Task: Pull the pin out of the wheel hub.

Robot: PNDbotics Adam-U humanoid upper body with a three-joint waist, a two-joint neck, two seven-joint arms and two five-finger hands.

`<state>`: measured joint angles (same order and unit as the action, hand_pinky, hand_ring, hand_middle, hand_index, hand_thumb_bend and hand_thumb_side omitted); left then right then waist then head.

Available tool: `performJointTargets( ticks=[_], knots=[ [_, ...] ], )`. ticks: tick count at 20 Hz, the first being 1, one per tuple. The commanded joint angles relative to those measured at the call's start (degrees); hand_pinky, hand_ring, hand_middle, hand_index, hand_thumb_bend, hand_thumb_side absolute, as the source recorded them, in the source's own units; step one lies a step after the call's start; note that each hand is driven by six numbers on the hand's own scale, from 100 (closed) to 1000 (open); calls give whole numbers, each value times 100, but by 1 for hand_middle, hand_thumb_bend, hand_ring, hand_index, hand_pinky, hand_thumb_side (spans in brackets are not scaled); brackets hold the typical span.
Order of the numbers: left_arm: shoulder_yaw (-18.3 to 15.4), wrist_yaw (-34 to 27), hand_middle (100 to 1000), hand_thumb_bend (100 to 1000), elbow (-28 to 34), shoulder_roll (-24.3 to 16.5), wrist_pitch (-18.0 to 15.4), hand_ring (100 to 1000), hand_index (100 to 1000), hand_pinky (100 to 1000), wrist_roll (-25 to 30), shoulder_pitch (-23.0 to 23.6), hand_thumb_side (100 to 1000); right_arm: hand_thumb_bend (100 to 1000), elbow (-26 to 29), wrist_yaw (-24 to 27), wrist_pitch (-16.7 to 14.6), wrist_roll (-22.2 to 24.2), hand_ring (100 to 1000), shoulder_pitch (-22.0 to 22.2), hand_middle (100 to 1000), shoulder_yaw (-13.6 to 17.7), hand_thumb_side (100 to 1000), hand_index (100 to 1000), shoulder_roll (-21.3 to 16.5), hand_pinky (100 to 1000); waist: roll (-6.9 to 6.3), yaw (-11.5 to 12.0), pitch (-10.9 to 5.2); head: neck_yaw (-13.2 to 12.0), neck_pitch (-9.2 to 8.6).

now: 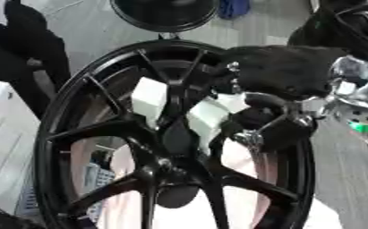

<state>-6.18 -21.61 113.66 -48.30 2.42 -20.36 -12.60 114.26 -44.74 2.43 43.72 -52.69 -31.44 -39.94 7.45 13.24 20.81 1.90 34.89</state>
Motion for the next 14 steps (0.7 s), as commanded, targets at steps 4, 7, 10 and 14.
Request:
performJointTargets(
  ticks=[4, 7, 10, 14],
  knots=[
    [-31, 33, 712, 100, 93, -109, -9, 585, 679, 889, 30, -64, 530, 100, 34, 57, 7, -24, 869, -62, 716, 86, 355, 864, -112, 1000, -52, 30, -86, -9, -103],
    [-24, 31, 712, 100, 93, -107, -10, 585, 678, 890, 40, -69, 530, 100, 34, 79, -10, -21, 871, -63, 718, 83, 360, 866, -106, 1000, -43, 44, -79, -4, -116],
    [-25, 30, 712, 100, 93, -103, -6, 585, 678, 890, 44, -65, 530, 100, 34, 97, -6, -19, 875, -61, 725, 94, 362, 869, -105, 1000, -35, 52, -72, -9, -128],
    [-21, 22, 713, 100, 93, -98, -6, 586, 678, 891, 53, -70, 530, 100, 34, 80, -10, -117, 887, -69, 758, 133, 372, 877, -95, 1000, -30, 58, -72, -16, -120]
  ],
)
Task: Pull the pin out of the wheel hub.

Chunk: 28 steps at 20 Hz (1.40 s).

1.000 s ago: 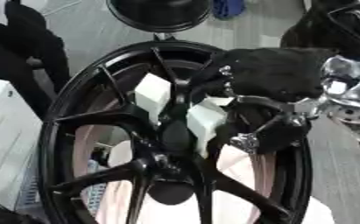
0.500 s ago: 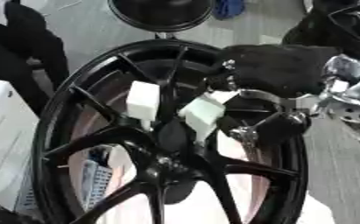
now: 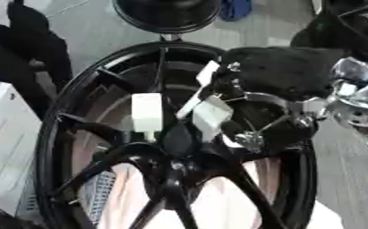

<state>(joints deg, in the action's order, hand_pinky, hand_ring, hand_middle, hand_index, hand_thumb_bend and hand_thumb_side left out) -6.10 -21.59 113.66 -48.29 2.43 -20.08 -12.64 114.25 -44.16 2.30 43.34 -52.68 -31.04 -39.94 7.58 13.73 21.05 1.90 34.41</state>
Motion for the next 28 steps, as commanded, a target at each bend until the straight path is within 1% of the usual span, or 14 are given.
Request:
performJointTargets(
  ticks=[1, 3, 6, 12, 20, 22, 23, 24, 28],
  knots=[
    [-28, 20, 713, 100, 93, -99, -6, 586, 678, 891, 29, -65, 530, 100, 34, 10, 0, -110, 888, -76, 758, 105, 374, 877, -93, 1000, -42, 11, -98, -17, -68],
    [-26, 20, 713, 100, 93, -98, -6, 586, 678, 891, 35, -69, 530, 100, 32, 4, 3, -119, 888, -79, 757, 105, 378, 879, -91, 1000, -40, 15, -100, -13, -74],
    [-19, 20, 713, 100, 93, -94, -15, 586, 677, 891, 52, -81, 530, 100, -27, 60, -3, -2, 889, -60, 758, 40, 376, 878, -84, 1000, -32, 31, -91, 6, -87],
    [-18, 22, 712, 100, 93, -87, -18, 587, 674, 893, 63, -88, 530, 100, -188, 216, 9, 142, 885, -65, 751, 35, 364, 874, -45, 1000, -13, 69, -64, 31, -137],
    [-15, 24, 713, 100, 93, -80, -20, 588, 672, 894, 78, -90, 530, 100, -417, 270, -32, 162, 877, -76, 734, 37, 374, 862, -4, 1000, 17, 116, -28, 63, -204],
    [-14, 25, 713, 100, 93, -77, -17, 589, 672, 895, 80, -88, 530, 100, -453, 279, -33, 115, 867, -77, 715, 45, 372, 848, 4, 1000, 16, 122, -24, 63, -209],
    [-13, 25, 714, 100, 93, -75, -13, 589, 671, 895, 80, -86, 530, 100, -458, 290, -22, 73, 850, -80, 680, 55, 371, 829, 9, 1000, 15, 124, -24, 62, -207],
    [-11, 26, 714, 100, 93, -74, -9, 589, 671, 895, 82, -85, 530, 100, -454, 299, 0, 16, 844, -83, 663, 66, 371, 820, 11, 1000, 13, 124, -23, 60, -206],
    [-9, 36, 714, 100, 93, -71, -1, 590, 670, 896, 86, -83, 530, 100, -456, 347, 128, -222, 794, -75, 571, 77, 364, 737, 8, 1000, 9, 124, -26, 64, -208]
  ],
)
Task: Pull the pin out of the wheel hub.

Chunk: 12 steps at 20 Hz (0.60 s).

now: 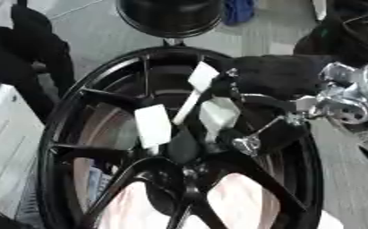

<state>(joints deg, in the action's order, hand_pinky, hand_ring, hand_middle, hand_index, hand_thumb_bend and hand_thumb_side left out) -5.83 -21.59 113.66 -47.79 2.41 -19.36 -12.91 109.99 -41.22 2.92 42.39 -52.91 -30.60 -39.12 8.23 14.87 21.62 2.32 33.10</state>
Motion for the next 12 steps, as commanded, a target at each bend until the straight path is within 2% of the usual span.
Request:
performJointTargets(
  ticks=[1, 6, 12],
  knots=[
    [-37, 37, 714, 100, 93, -120, 3, 590, 670, 896, 11, -56, 530, 100, -32, 75, 101, -182, 776, -51, 541, 32, 354, 708, -76, 1000, -56, 10, -84, 22, -78],
    [-33, 42, 714, 100, 93, -121, 3, 591, 670, 897, 12, -54, 529, 100, -40, 255, 337, -448, 689, -58, 420, 37, 336, 563, -74, 1000, -61, 10, -94, 34, -76],
    [-34, 48, 715, 100, 93, -116, 9, 591, 669, 897, 10, -39, 528, 100, -13, 417, 609, -680, 629, -49, 343, 45, 325, 497, -86, 1000, -62, 6, -112, 32, -64]
  ],
)
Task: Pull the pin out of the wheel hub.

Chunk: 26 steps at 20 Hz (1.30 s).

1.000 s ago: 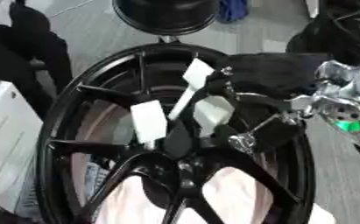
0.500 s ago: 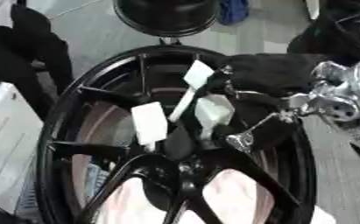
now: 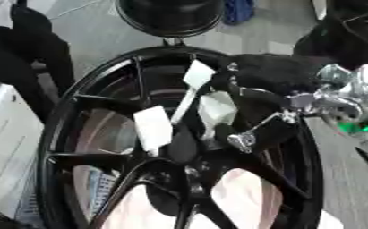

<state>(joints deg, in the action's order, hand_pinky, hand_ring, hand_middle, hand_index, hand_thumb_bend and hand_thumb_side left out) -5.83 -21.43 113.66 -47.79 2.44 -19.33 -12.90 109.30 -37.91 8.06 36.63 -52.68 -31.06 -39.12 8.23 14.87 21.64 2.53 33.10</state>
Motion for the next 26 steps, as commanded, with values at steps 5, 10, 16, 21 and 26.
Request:
performJointTargets(
  ticks=[5, 10, 16, 21, 26],
  knots=[
    [-31, 31, 715, 100, 93, -123, 11, 592, 669, 898, 9, -35, 529, 100, 225, 122, 216, -157, 622, -114, 311, 174, 370, 448, -109, 1000, -74, -36, -176, -6, -51],
    [-27, 12, 715, 100, 93, -120, 32, 593, 669, 897, 13, -4, 529, 100, 466, 134, 270, 83, 647, -136, 305, 267, 419, 434, -206, 1000, -108, -114, -319, -28, -23],
    [-28, -20, 715, 100, 93, -118, 49, 594, 669, 897, 24, 35, 533, 100, 528, 131, 210, 236, 651, -187, 309, 390, 460, 436, -278, 1000, -155, -208, -515, -39, 62],
    [-52, -64, 715, 100, 93, -85, 61, 595, 670, 897, 4, 48, 538, 100, 529, 191, 296, 80, 647, -142, 303, 625, 402, 434, -325, 1000, -185, -280, -654, 112, 93],
    [-150, -186, 716, 100, 47, -4, 165, 596, 670, 898, -183, 38, 555, 100, 331, 454, 690, -304, 633, 18, 281, 1177, 221, 431, -393, 911, -191, -321, -725, 315, 219]
  ],
)
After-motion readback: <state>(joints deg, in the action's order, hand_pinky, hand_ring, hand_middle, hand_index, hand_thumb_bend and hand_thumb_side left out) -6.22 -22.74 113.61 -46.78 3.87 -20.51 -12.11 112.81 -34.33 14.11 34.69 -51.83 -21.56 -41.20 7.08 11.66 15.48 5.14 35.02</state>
